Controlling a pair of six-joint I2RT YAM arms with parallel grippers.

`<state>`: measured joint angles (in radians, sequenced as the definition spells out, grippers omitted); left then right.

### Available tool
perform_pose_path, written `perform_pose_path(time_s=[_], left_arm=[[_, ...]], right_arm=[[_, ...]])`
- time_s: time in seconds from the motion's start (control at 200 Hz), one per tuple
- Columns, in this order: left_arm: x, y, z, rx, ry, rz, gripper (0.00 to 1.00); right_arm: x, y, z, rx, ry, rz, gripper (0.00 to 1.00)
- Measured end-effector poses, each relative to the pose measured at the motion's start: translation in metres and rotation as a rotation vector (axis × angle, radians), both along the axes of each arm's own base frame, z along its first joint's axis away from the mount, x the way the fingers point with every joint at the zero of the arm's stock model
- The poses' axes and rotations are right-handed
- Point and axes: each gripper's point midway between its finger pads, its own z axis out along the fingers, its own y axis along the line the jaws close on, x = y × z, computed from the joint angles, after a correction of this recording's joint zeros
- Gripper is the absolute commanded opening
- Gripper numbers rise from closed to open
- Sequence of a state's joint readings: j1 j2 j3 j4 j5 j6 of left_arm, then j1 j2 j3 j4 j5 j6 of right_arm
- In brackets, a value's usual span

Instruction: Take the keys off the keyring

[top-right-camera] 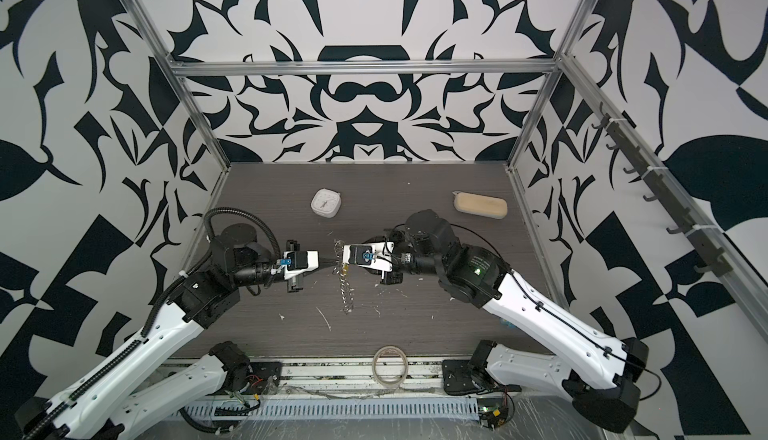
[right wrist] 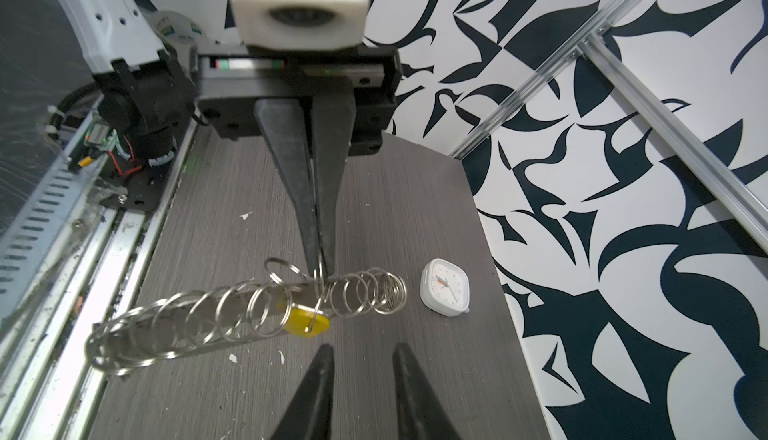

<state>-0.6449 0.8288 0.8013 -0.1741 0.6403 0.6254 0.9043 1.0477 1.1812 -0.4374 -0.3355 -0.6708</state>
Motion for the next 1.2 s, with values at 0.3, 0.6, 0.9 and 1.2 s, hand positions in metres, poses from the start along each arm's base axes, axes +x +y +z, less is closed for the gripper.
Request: perform_pose_path(time_s=[0.3,0.6,0.9,1.2], left_arm=[[-0.003,-0.004,0.004,-0.022,-0.013,-0.046,0.00],[-0.006,-0.006,0.012,-0.049,-0.035,-0.074,0.00],[-0.004,-0.007,0.020,-0.096,-0.038,-0.079,0.00],[-0.005,-0.010,0.012,-0.104,0.000,-0.092,0.00]], right_arm=[[-0.010,0.008,0.002,0.029,0.059,0.056,0.22],[-0.008,0.017,-0.012,0.003,0.110,0.073,0.24],[-0.007,0.017,-0.013,0.005,0.118,0.069,0.19],[-0.005,0.020,-0.017,-0.004,0.127,0.068,0.00]])
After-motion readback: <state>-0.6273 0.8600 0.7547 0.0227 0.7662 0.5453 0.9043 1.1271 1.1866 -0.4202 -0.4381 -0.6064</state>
